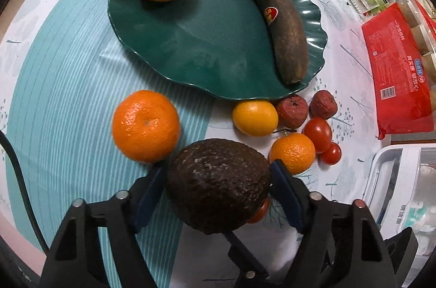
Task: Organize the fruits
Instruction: 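Grasp the avocado with the left tool while the right tool grasps a red cherry tomato, then lower avocado and cherry tomato onto the green plate and open both tools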
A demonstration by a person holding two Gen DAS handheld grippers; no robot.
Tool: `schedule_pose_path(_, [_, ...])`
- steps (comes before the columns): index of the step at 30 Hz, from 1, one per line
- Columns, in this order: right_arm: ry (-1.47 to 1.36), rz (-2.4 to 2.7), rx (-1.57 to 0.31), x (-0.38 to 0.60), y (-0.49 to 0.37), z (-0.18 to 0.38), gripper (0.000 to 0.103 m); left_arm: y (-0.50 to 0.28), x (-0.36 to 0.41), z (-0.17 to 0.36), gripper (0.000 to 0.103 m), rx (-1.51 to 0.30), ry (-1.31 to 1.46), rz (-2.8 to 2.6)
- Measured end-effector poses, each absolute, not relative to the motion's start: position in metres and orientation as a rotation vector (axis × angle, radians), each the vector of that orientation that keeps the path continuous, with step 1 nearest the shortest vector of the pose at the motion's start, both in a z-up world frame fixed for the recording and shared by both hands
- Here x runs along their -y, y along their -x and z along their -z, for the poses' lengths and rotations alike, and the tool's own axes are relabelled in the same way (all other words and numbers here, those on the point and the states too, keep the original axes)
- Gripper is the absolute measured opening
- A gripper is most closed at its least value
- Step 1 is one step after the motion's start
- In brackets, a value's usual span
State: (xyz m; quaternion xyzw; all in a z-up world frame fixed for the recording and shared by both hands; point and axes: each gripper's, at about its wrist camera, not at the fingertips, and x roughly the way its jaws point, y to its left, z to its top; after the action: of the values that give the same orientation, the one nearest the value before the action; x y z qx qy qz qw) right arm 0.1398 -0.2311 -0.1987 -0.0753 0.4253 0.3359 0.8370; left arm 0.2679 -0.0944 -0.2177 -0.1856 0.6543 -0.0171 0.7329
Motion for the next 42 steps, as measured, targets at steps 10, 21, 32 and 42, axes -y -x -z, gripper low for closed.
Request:
schedule_pose_path(10, [0.158,-0.722,-0.924,0.223,-0.14,0.197,0.031,-0.264,0.091,0.216,0.07,-1.43,0.418,0.048])
schedule_pose_path(21, [0.175,-0.702,-0.976,0.211,-0.139,0.194,0.03,-0.243,0.071,0.206,0.07,-1.416,0.462,0.044])
schedule_pose_path(32, [0.127,-0.602,-1.004,0.204,-0.125,0.17,0.03,-0.231,0.035,0.168,0.07,-1.352,0.423,0.068])
schedule_pose_path(42, [0.069,-0.489,-0.975,0.203,-0.148,0.155,0.03,-0.248,-0.012,0.146,0.07,-1.295,0.332,0.079])
